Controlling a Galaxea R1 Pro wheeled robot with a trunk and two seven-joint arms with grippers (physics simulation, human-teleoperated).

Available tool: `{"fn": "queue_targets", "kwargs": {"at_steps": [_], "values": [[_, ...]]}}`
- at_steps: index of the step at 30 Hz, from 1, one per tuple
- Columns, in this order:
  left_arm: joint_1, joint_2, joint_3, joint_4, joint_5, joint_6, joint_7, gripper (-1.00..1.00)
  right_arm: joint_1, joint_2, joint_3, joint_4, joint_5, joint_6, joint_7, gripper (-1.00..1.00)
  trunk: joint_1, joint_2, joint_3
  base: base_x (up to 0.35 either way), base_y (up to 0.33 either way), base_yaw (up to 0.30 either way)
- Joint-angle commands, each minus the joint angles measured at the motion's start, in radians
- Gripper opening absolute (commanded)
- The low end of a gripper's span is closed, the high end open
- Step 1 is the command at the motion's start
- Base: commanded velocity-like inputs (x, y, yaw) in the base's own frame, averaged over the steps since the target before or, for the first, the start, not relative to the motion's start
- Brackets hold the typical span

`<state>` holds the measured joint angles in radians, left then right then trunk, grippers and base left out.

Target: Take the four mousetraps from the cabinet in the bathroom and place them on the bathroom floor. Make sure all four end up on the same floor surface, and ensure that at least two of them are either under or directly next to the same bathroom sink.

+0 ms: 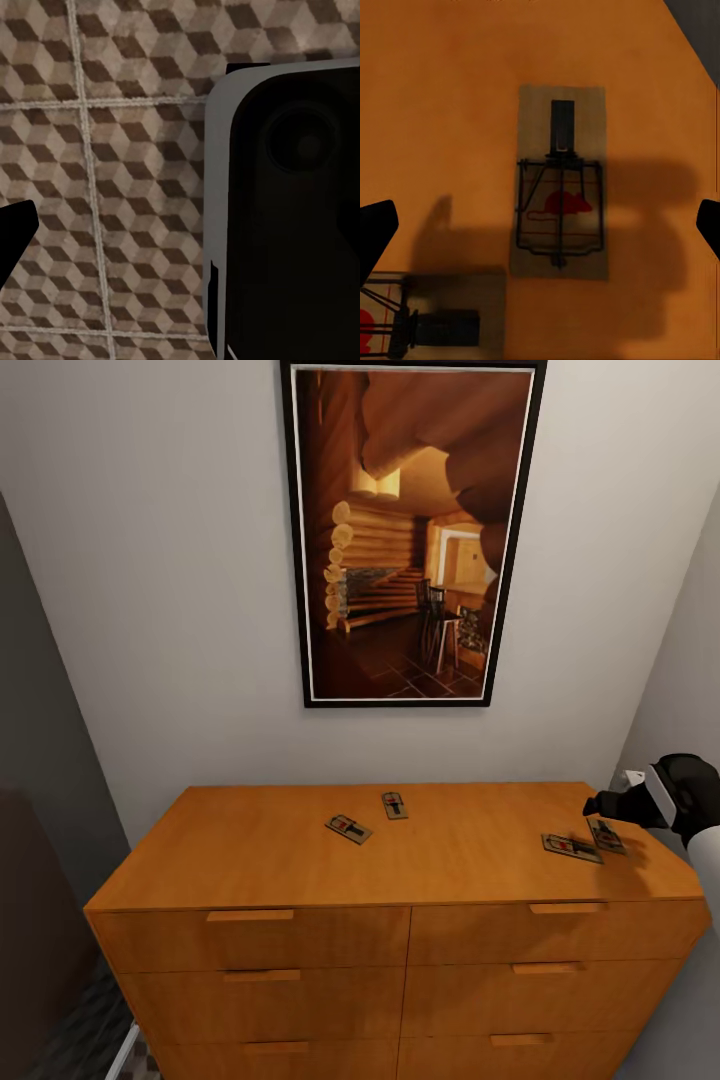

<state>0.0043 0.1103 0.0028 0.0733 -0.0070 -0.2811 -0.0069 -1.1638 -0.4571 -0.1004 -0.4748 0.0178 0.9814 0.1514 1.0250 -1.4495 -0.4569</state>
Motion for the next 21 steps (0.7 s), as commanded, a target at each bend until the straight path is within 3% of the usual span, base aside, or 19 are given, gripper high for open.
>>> {"fn": "queue_targets", "kwargs": {"at_steps": [1, 7, 21], "values": [[-0.001, 0.000, 0.000, 0.002, -0.001, -0.005, 0.000, 1.00, 0.000, -0.001, -0.004, -0.001, 0.002, 0.004, 0.004, 1.00, 0.000, -0.001, -0.001, 0.000, 0.000, 0.000], [0.000, 0.000, 0.000, 0.002, -0.001, -0.005, -0.001, 1.00, 0.000, -0.020, -0.004, -0.002, -0.001, 0.003, 0.004, 1.00, 0.000, -0.001, -0.001, 0.000, 0.000, 0.000], [0.000, -0.001, 0.000, 0.002, -0.001, -0.006, -0.001, 1.00, 0.000, -0.037, -0.005, -0.002, -0.007, 0.002, 0.004, 1.00, 0.000, -0.001, -0.001, 0.000, 0.000, 0.000]]}}
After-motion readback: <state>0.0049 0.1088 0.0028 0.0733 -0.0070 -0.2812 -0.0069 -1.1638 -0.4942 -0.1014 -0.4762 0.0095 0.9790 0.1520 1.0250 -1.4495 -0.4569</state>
